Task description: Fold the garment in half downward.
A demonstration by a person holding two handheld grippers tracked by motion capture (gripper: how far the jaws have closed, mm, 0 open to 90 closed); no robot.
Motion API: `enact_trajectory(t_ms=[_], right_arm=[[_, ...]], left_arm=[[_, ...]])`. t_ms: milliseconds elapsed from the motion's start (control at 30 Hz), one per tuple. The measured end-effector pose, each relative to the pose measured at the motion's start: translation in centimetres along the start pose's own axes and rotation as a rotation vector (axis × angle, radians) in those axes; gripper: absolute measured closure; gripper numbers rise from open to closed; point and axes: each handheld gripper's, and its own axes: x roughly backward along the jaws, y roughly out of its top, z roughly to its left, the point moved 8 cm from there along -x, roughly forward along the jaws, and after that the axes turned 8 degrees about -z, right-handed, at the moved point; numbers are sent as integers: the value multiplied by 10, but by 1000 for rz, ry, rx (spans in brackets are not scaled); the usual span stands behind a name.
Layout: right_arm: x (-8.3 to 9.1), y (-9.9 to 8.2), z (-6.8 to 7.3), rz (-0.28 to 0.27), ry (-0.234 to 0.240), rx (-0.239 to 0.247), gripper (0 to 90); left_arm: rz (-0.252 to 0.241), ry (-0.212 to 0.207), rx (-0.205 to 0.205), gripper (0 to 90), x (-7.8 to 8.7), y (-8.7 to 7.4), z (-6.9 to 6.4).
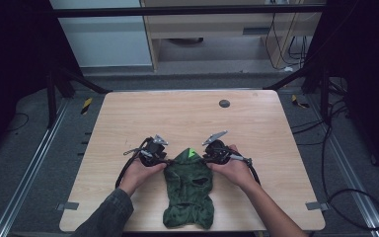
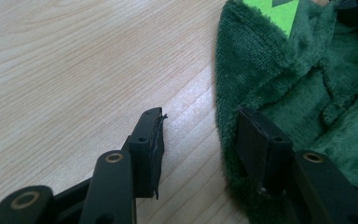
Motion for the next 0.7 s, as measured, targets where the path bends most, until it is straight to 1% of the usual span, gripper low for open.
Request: enact_trajectory(t_ms=[67, 100, 133, 167, 267, 333, 367, 400, 433, 533, 600, 633, 700], right_arm=[[-1, -1, 1, 7, 2, -3, 704], [-2, -2, 1, 10, 0, -4, 692], [-2, -2, 2, 13, 2, -4, 679], [-3, -3, 2, 22, -2, 1, 653], [-4, -2, 3, 22, -3, -2, 643], [-5, -2, 4, 23, 0, 6, 641], [-6, -1, 7, 34, 4, 7, 658], [-6, -1, 7, 34, 4, 7, 658], [-6, -1, 9, 45, 6, 13, 672], [-6, -1, 14, 67, 27, 29, 752], [-6, -1, 16, 78, 41, 32, 812], [-7, 0, 17, 78, 48, 34, 831], [-7, 0, 18, 81, 56, 32, 851]], left_arm=[[3, -4, -12, 515, -1, 0, -1], [4, -4, -9, 513, -1, 0, -2], [4, -4, -19, 513, -1, 0, -2], [4, -9, -18, 511, -2, 1, -5], [3, -11, -27, 514, -3, 2, -7], [6, -17, -34, 534, -4, 3, -9], [5, -21, -41, 566, -5, 3, -11], [6, -28, -49, 566, -5, 3, -13], [6, -37, -51, 593, -5, 4, -15], [11, -60, -65, 676, -5, 3, -20], [15, -69, -67, 721, -4, 3, -21], [13, -72, -64, 756, -4, 2, -21], [13, -71, -63, 800, -3, 1, -20]])
